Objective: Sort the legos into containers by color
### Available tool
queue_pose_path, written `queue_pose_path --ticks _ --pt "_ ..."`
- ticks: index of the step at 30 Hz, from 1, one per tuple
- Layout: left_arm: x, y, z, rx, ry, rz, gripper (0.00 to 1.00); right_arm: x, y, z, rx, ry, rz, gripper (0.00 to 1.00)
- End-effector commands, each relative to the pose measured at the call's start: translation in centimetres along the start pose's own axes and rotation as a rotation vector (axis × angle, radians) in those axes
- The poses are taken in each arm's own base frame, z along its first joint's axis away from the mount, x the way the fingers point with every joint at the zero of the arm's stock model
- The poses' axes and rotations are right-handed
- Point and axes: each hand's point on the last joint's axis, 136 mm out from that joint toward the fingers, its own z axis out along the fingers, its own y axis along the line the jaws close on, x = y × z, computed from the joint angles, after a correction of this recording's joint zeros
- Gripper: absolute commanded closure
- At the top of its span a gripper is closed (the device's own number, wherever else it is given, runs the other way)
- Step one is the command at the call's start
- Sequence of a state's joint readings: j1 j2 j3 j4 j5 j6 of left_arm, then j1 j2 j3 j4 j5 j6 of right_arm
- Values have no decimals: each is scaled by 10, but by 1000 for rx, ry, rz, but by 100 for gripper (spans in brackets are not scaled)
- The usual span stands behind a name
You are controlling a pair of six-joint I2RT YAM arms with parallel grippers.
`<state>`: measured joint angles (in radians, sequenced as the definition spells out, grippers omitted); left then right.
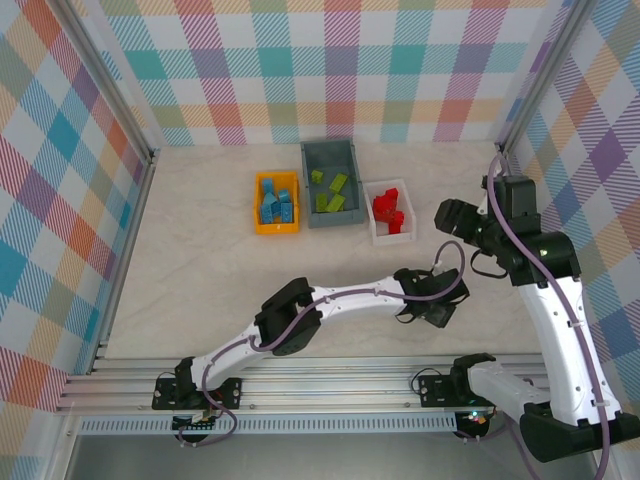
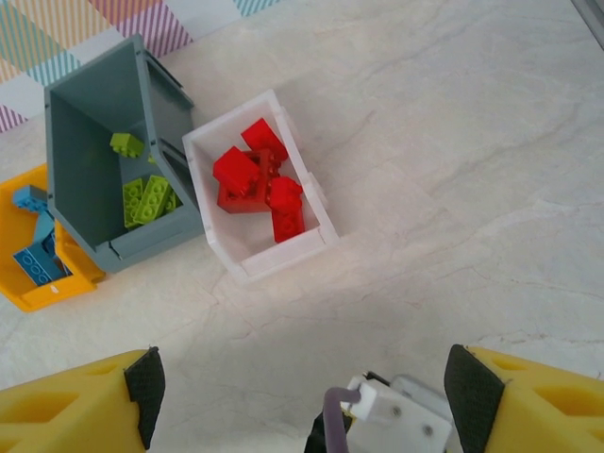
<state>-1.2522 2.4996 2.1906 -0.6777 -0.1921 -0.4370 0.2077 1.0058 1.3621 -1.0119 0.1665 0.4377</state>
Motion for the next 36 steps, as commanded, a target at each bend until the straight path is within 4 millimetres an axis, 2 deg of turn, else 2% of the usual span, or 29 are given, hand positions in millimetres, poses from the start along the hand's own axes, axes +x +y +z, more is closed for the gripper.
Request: queue_pose_path --ticks 1,4,7,9,15,21,22,23,25,29,33,34,36 --pt "-5 10 10 -42 -20 28 43 3 -2 -4 -4 4 19 21" --pt "-12 17 8 -82 -53 28 58 2 1 -6 -20 6 19 22" --pt "-22 25 -10 -116 -99 20 62 1 6 -9 -48 5 11 23" --pt "-29 31 -27 -119 -136 0 62 1 11 -12 -76 3 1 23" --pt "-43 67 -77 -76 -196 -119 62 4 19 -16 -135 3 -26 24" --pt "-46 118 -110 -73 -194 -226 60 10 29 -8 -184 44 -36 25" --pt "-48 119 -112 -32 -192 -239 57 12 28 -6 -180 51 -36 24" --pt "-50 115 -113 11 -189 -241 54 14 26 -4 -170 62 -35 23" --pt "-49 82 -108 134 -149 -206 40 17 21 -3 -139 81 -22 22" --pt "-32 34 -83 168 -81 -137 26 10 5 -17 -62 19 15 18" --pt "-25 12 -55 152 -75 -136 13 -8 -7 -48 -19 -107 47 15" --pt "-24 9 -48 146 -79 -127 6 -11 -8 -55 -19 -130 56 15" --pt "-24 4 -37 124 -83 -108 4 -15 -7 -62 -25 -152 66 15"
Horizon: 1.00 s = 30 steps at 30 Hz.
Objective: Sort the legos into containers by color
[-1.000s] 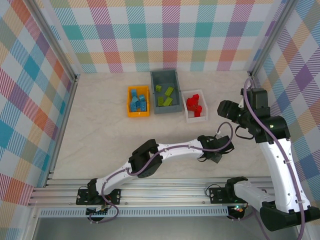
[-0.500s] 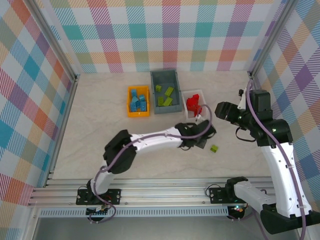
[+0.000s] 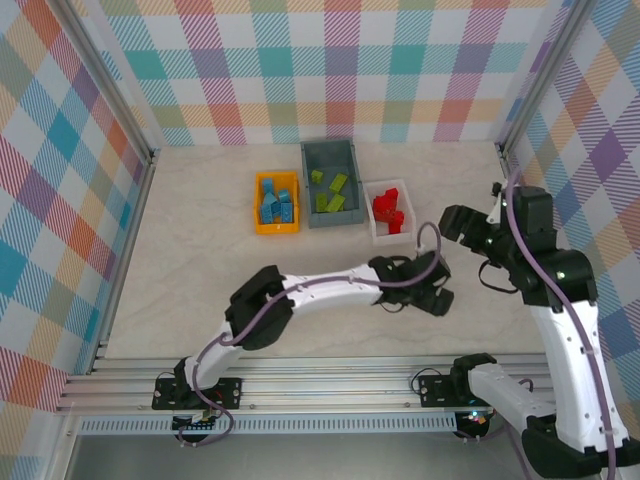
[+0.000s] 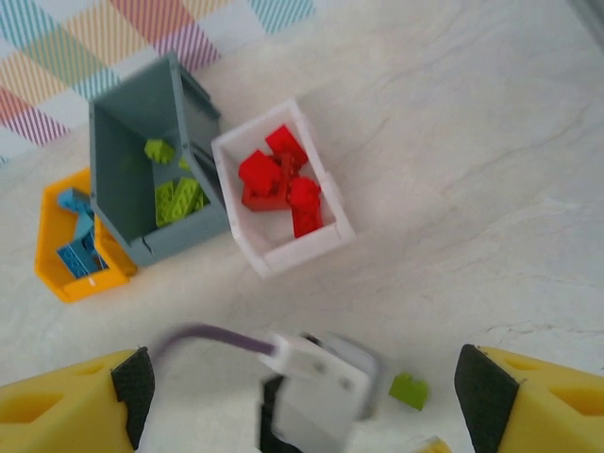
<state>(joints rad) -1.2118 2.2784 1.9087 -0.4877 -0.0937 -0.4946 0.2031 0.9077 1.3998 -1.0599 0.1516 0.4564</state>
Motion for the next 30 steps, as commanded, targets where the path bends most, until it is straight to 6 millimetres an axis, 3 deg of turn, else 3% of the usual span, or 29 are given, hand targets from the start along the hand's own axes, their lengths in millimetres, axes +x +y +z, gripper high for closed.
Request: queue_pose_path --ticks 1,6,11,18,25,30 --pt "-6 -5 13 -22 -19 8 4 -16 -5 -23 21 -88 37 14" --pt "-3 5 39 -89 -10 24 4 -16 -3 -24 15 -82 40 14" --pt "0 12 56 -137 -9 34 11 -11 -5 -21 16 -70 40 14" --pt "1 17 64 -169 -12 40 44 -10 -6 -19 22 -63 39 14" --pt "-8 18 41 -183 -58 31 61 -8 -6 -14 23 -53 38 14" --pt "-27 27 -2 -205 -115 -1 62 -5 -1 -10 -5 -33 22 15"
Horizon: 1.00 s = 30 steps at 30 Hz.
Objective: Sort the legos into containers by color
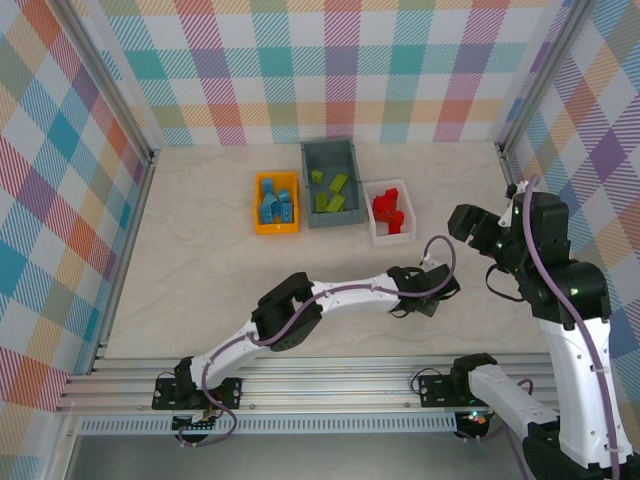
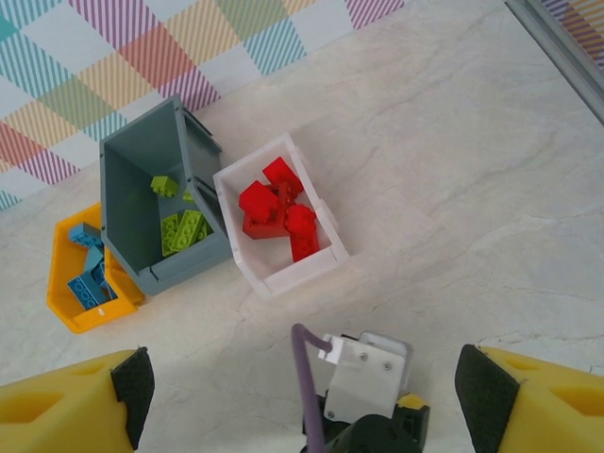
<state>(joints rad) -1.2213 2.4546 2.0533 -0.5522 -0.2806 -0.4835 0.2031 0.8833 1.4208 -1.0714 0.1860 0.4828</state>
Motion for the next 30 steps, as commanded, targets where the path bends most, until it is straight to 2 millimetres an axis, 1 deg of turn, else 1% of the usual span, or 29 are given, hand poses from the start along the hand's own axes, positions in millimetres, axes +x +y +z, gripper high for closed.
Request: queue_pose_path --ticks 1,2,3,5,9,10,11,13,15,16,19,20,22,24,26,27,30 --pt "-37 17 -57 -17 -91 -58 62 3 7 4 -39 22 -16 15" --pt "-41 27 -67 -28 -99 -74 62 4 11 5 -56 35 -25 15" --pt "-45 41 -75 -41 -101 -99 62 6 16 7 -79 53 -33 16" --pt "-52 76 -88 -71 -89 -161 61 11 28 14 -140 99 -52 17" --pt "-69 151 -102 -150 -98 -244 60 27 63 29 -298 206 -93 19" --pt "-74 171 -104 -167 -101 -270 60 33 72 35 -317 231 -115 19" --pt "-80 186 -106 -179 -108 -288 60 39 78 41 -319 249 -137 19" --pt "-94 221 -105 -209 -132 -321 60 54 91 59 -323 288 -171 19" --pt "-108 250 -100 -244 -145 -338 60 68 103 76 -348 319 -180 20" --pt "-119 266 -98 -269 -161 -345 60 74 110 84 -356 334 -188 20" --pt "-144 302 -85 -319 -189 -366 60 89 129 106 -370 363 -214 21" --pt "-152 310 -82 -326 -201 -372 60 93 135 111 -376 370 -217 21" --pt "-165 324 -69 -333 -211 -374 59 100 143 124 -375 389 -216 21" --pt "-177 330 -57 -332 -213 -362 56 105 149 131 -377 400 -215 22" --pt "-183 335 -47 -347 -210 -356 53 108 153 135 -379 406 -213 22" --pt "-183 338 -42 -355 -203 -358 51 109 154 137 -381 408 -214 22" --pt "-184 348 -34 -364 -195 -390 45 113 155 138 -378 413 -217 22"
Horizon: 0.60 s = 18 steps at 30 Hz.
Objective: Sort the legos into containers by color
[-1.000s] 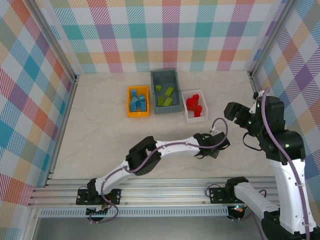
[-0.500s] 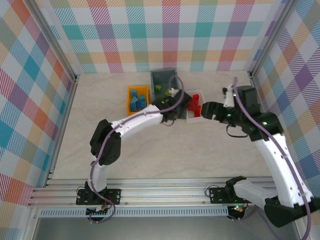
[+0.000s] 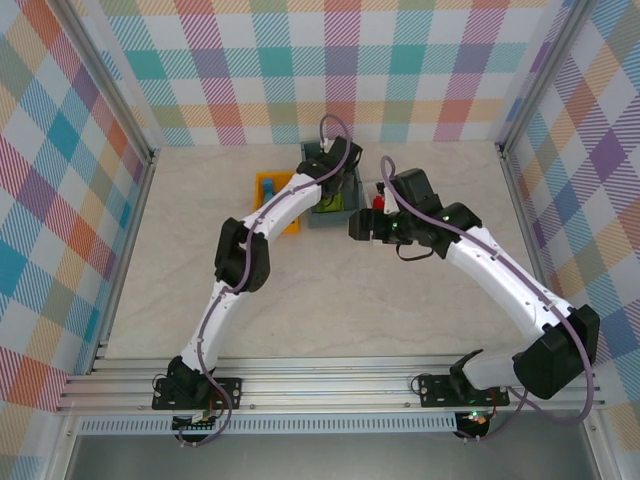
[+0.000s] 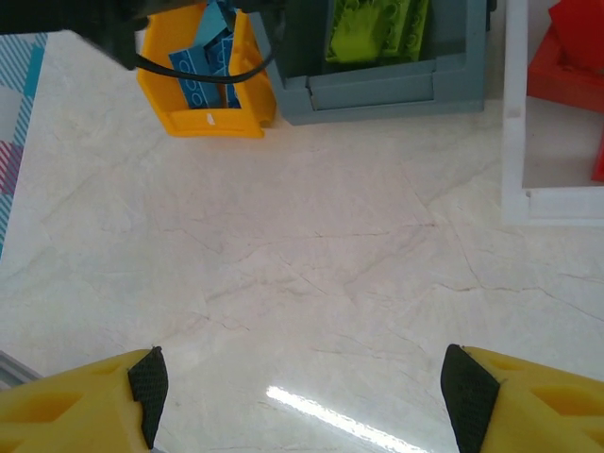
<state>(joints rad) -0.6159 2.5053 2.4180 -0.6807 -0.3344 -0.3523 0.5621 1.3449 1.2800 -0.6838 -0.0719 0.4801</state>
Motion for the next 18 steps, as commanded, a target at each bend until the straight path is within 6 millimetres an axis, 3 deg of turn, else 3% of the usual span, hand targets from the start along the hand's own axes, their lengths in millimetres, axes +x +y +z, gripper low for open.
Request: queue_pose_path --ticks 1,6,12,14,16,17,18 --pt "-3 12 -1 -29 26 2 43 -9 8 -4 -27 -44 3 22" --pt "-19 10 -31 1 2 -19 36 -3 3 -10 -13 -56 2 22" --pt "-41 4 -112 72 -83 -55 23 14 -10 -9 23 -32 5 21" --pt "-35 13 -141 93 -76 -103 16 21 -21 -9 64 -17 9 19" --pt "-22 24 -167 138 -69 -153 0 29 -35 -10 123 -15 28 11" --pt "-9 31 -180 170 -59 -173 0 33 -46 -12 168 -17 50 0" --pt "2 37 -191 192 -54 -188 0 36 -57 -13 214 -20 65 0"
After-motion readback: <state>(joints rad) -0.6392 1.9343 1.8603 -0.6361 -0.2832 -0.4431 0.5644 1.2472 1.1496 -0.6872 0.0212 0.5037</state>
